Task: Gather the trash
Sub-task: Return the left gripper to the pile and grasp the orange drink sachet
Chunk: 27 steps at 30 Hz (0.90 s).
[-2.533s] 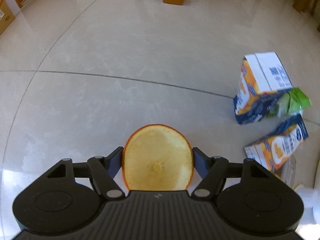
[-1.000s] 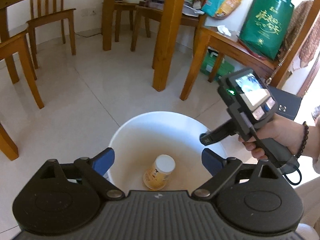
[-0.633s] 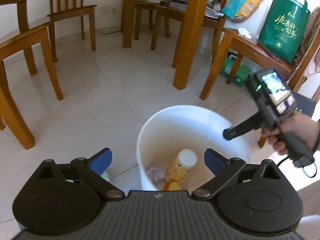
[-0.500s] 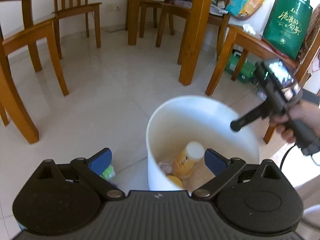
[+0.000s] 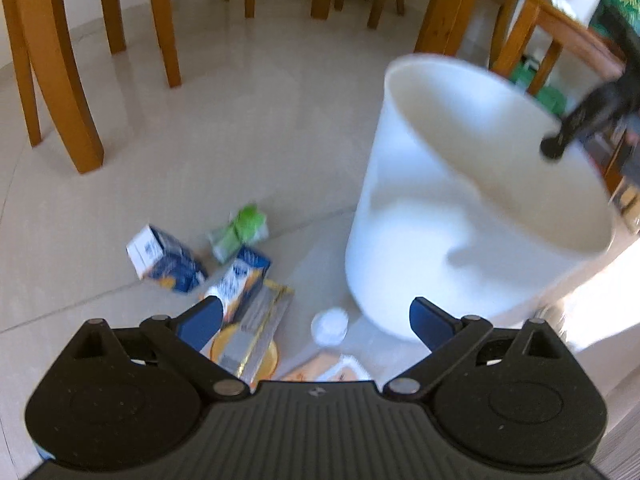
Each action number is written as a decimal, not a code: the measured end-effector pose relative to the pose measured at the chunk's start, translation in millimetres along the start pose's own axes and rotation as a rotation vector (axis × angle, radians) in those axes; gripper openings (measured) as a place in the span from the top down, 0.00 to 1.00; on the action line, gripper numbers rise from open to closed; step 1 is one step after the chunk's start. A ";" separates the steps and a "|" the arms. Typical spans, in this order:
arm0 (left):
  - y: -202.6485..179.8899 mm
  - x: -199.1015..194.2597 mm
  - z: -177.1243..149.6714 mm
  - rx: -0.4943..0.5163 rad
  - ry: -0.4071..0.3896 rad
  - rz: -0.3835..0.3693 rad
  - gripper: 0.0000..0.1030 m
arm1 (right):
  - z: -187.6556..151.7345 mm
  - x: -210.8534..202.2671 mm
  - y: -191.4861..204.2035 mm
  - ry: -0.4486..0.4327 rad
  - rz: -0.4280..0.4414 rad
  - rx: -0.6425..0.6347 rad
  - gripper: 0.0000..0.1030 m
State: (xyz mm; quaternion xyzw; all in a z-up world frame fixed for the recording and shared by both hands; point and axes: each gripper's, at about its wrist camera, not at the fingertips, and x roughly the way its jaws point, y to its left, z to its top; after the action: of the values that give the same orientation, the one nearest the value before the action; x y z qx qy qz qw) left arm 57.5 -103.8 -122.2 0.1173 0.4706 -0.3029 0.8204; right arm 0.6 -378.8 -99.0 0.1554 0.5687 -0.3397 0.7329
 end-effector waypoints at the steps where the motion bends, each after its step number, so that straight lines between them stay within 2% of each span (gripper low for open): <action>1: -0.7 5.0 -6.4 0.009 0.008 0.002 0.04 | 0.0 -0.1 0.1 0.000 -0.001 -0.001 0.85; 6: -9.3 36.8 -39.2 0.049 0.068 -0.029 0.04 | 0.8 0.3 0.1 0.002 -0.001 0.001 0.85; 12: -20.4 77.5 -63.4 0.073 0.084 -0.066 0.04 | 1.3 0.8 0.1 0.001 -0.005 -0.006 0.85; 17: -25.6 112.4 -61.0 0.037 0.094 -0.110 0.04 | 0.4 2.0 0.0 -0.001 -0.005 -0.011 0.85; 23: -19.0 144.7 -61.1 -0.025 0.122 -0.122 0.04 | -0.7 1.9 1.1 0.000 -0.003 -0.010 0.85; 27: -16.2 155.7 -65.1 -0.027 0.155 -0.112 0.04 | -1.1 1.6 1.5 0.000 0.003 -0.014 0.85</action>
State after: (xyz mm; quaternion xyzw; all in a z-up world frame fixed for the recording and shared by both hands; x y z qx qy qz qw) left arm 60.2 -145.7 -286.4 0.1030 0.5426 -0.3319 0.7647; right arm 1.0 -377.5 -101.1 0.1510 0.5707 -0.3349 0.7344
